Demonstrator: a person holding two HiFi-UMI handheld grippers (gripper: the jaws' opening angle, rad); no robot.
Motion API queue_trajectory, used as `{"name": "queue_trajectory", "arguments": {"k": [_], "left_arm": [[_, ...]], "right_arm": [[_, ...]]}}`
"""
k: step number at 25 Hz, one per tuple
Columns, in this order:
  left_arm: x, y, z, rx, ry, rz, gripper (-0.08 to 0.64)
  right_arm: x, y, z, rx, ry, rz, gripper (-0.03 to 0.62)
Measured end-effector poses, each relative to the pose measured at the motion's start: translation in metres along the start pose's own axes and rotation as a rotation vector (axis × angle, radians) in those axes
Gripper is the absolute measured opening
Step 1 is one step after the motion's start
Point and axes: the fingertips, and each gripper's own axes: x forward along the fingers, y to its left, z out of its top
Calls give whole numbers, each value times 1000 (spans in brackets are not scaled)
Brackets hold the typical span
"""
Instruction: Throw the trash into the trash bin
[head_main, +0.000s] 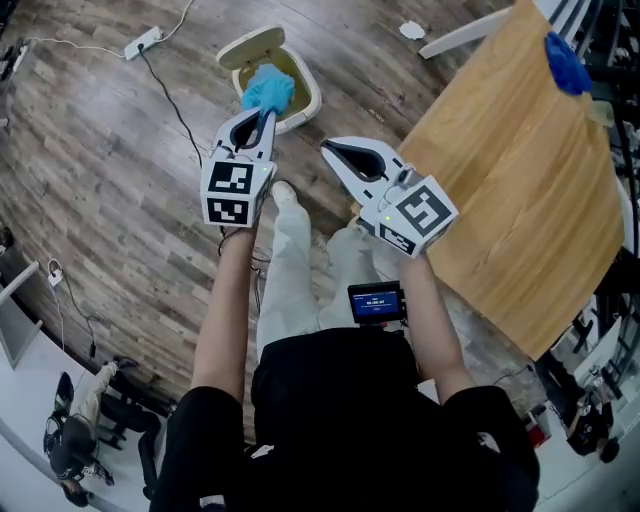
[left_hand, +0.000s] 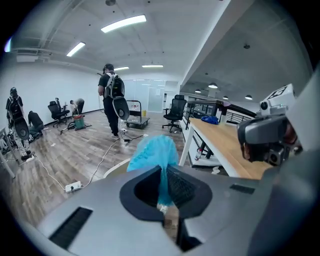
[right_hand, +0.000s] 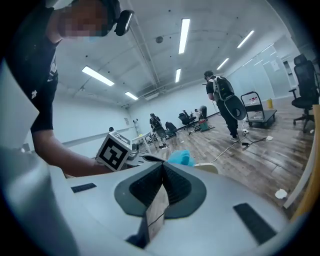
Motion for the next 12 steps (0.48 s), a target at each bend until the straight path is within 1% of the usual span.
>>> {"name": "queue_trajectory", "arguments": {"k": [2,4,6,8,10,12], "left_arm": [[4,14,-12,-1,16,-8,11],[13,23,-25,-7,40,-25,11],[28,31,-42,-26,67,-53,11],[48,38,-65,-40,89,-83,11],[74,46,-92,-38,111,-106,11],[102,52,-126,-36,144,-127,11]], "right_arm": [[20,-4,-3,12,-2,-6,-3],[39,-11,-6,45,-11,-17,-3],[64,-21,-10,89,-18,-23,-3],[89,-32,-22,106,-7,-29,-2],[107,-52,-39,160,-7,-68,-3],[115,-75,-59,258,-17,-144,-3]]}}
